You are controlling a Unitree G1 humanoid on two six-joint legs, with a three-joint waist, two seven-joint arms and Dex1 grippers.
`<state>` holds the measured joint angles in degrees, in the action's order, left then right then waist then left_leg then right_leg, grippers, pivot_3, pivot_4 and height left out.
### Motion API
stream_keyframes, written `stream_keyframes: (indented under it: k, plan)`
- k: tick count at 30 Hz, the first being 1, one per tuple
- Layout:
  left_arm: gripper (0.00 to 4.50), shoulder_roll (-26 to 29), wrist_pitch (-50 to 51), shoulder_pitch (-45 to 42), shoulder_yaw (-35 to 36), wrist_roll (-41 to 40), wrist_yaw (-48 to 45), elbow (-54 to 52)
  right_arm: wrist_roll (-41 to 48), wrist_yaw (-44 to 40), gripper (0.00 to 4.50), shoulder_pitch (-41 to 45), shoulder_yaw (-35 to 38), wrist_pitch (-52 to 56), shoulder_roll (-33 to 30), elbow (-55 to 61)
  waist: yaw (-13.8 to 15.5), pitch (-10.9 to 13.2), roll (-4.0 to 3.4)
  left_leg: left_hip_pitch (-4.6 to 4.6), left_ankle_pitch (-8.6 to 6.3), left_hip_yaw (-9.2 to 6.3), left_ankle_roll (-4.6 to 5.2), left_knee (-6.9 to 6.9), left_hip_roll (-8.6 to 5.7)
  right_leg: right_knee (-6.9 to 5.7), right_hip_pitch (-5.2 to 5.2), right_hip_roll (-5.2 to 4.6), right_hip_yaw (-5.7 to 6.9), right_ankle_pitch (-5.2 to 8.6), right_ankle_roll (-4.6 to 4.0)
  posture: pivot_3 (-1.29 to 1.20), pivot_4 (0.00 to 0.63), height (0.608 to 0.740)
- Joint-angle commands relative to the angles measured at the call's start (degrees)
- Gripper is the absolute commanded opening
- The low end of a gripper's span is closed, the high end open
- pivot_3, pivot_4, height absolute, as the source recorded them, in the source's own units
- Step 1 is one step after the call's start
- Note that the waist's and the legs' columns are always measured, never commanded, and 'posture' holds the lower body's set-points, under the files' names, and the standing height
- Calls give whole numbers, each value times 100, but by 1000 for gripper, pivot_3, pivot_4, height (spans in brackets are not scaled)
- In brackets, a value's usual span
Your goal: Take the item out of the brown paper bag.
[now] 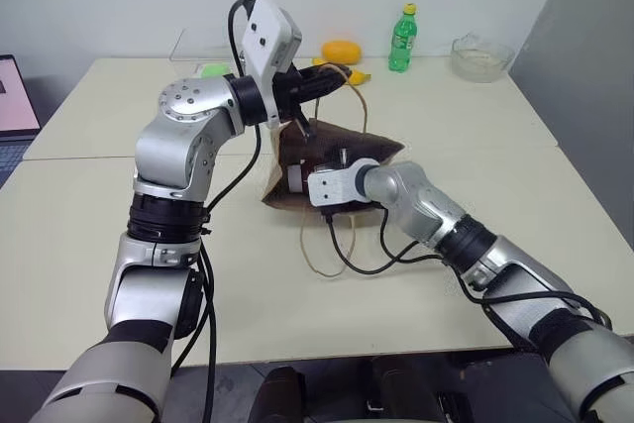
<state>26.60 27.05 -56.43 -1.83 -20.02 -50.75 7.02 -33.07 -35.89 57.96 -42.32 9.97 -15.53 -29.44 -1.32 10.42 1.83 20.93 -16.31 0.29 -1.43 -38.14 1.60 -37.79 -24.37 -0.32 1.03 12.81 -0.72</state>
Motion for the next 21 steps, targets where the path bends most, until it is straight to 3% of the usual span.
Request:
stream_keyframes:
  k: [1, 5, 8, 10, 14, 21]
  plan:
    - [0, 9, -127, -126, 123, -79, -9, -234, -170, 52, 4469, 236, 45, -185, 107, -642, -12, 0, 0, -2, 0, 1, 0, 0, 2, -2, 0, 0, -3, 0, 0, 0, 150, 740]
    - [0, 38, -137, -88, 131, -64, 3, -269, -160, 61, 4469, 340, 137, -346, 246, -1103, -21, -1, 0, -7, 0, 1, 0, 0, 3, -9, 0, -2, -4, 0, 1, 0, 150, 740]
    - [0, 84, -137, -47, 148, -50, 8, -288, -117, 46, 3585, 295, 220, -464, 223, -1124, -21, 0, 0, -9, 0, 2, 0, -1, 3, -13, 1, -2, -5, 0, 1, 0, 150, 740]
    - [0, 101, -144, -30, 150, -40, 17, -281, -108, 74, 3262, 283, 283, -550, 182, -1063, -21, 0, 0, -9, 0, 1, 0, -1, 3, -14, 1, -3, -5, 0, 1, 0, 150, 740]
    - [0, 129, -170, -23, 146, -19, 24, -246, -49, 32, 3251, 223, 442, -764, 32, -726, -19, 0, 0, -6, 0, 0, 0, 0, 4, -12, 0, -5, -5, 0, 1, 0, 150, 740]
    - [0, 205, -241, -23, 130, 51, 32, -113, 749, -744, 3251, -190, 1189, -886, -382, 878, -18, 1, 0, 2, 0, -3, 0, 5, 4, 0, -3, -6, -4, 0, 2, 0, 150, 740]
